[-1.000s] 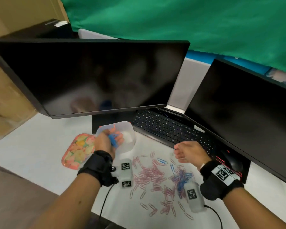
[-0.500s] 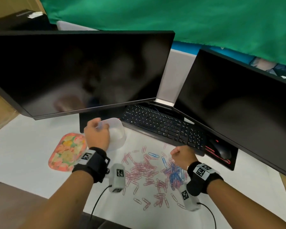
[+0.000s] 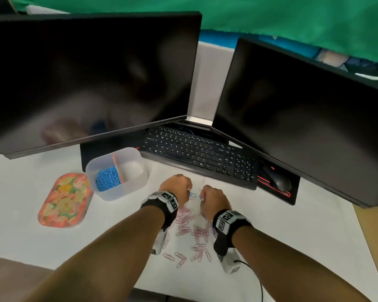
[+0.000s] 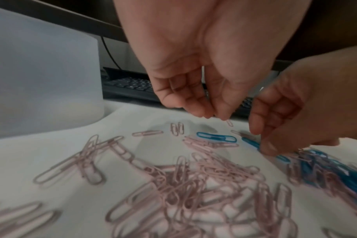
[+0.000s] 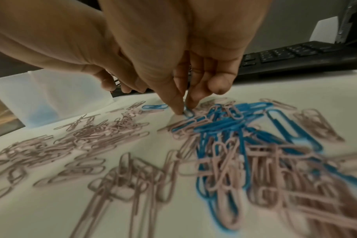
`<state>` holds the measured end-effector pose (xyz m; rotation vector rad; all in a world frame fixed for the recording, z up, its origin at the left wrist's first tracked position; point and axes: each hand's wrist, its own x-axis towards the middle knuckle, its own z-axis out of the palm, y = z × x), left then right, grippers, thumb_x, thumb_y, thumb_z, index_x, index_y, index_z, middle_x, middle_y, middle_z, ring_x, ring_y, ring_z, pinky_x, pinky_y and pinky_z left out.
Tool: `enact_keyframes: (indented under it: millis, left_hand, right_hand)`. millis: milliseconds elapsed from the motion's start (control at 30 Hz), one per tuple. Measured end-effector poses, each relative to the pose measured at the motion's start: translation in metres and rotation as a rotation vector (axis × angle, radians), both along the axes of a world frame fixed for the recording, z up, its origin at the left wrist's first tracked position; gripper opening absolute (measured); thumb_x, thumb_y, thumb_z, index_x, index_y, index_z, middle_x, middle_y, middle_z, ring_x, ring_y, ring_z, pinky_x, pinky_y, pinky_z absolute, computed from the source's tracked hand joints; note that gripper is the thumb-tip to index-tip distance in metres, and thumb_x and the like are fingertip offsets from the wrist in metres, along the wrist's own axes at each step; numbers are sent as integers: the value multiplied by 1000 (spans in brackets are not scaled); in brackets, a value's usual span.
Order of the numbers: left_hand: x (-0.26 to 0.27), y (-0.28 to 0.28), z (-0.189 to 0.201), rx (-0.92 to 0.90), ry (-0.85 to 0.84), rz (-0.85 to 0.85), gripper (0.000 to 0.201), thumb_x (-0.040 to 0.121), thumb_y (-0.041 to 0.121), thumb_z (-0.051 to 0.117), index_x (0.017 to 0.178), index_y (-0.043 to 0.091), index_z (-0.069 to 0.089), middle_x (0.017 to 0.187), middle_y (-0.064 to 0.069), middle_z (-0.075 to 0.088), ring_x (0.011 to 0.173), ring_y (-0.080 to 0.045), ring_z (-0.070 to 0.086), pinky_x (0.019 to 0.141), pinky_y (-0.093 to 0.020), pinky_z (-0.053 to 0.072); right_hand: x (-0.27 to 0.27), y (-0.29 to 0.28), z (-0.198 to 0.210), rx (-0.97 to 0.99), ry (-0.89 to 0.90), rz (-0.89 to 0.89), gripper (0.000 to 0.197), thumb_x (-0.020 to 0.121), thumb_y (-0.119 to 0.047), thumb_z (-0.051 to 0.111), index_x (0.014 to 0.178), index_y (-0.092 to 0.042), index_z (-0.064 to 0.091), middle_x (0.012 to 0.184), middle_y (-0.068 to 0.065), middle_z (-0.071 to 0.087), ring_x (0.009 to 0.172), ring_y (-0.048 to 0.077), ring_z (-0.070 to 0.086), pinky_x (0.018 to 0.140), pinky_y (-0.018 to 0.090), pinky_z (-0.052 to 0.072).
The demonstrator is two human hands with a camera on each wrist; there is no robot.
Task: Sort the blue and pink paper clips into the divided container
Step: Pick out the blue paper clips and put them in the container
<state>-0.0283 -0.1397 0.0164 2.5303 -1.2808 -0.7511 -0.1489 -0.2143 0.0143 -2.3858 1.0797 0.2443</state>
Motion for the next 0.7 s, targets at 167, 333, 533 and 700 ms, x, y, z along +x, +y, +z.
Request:
enact_keyframes:
  millis: [167, 333, 533, 700]
  left_hand:
    - [2, -15, -4, 107, -95, -94, 30, 89, 18, 59, 119, 22, 63, 121, -4, 59, 108, -24, 60, 90, -35, 51]
    - [4, -21, -6, 191, -145, -154, 25, 87, 14, 56, 106, 26, 67, 114, -3, 61, 101, -25, 61, 82, -34, 52]
    - [2, -23, -11, 311, -156, -201, 28, 88, 14, 53, 114, 13, 61, 117, -7, 54, 102, -28, 60, 83, -37, 53]
    - [-2, -22, -15, 247, -136, -180, 27, 90, 17, 50, 115, 10, 56, 117, -11, 56, 104, -30, 59, 86, -37, 52]
  right_hand:
    - [3, 2, -5, 43, -5, -48, 27, 84, 5, 50, 106, -9, 58, 102, 12, 66, 92, 30, 64, 72, 31, 51]
    - [-3, -1, -7, 99, -85, -88, 29, 88, 0, 50, 114, -9, 62, 115, 11, 63, 103, 28, 62, 86, 32, 53]
    - [-38, -36, 2, 321, -343, -355, 25, 93, -8, 44, 100, -13, 67, 108, 1, 65, 101, 19, 60, 93, 31, 49]
    - [-79, -73, -3, 423, -440, -535, 26, 95, -11, 44, 81, -19, 64, 87, 8, 65, 76, 19, 62, 66, 28, 50]
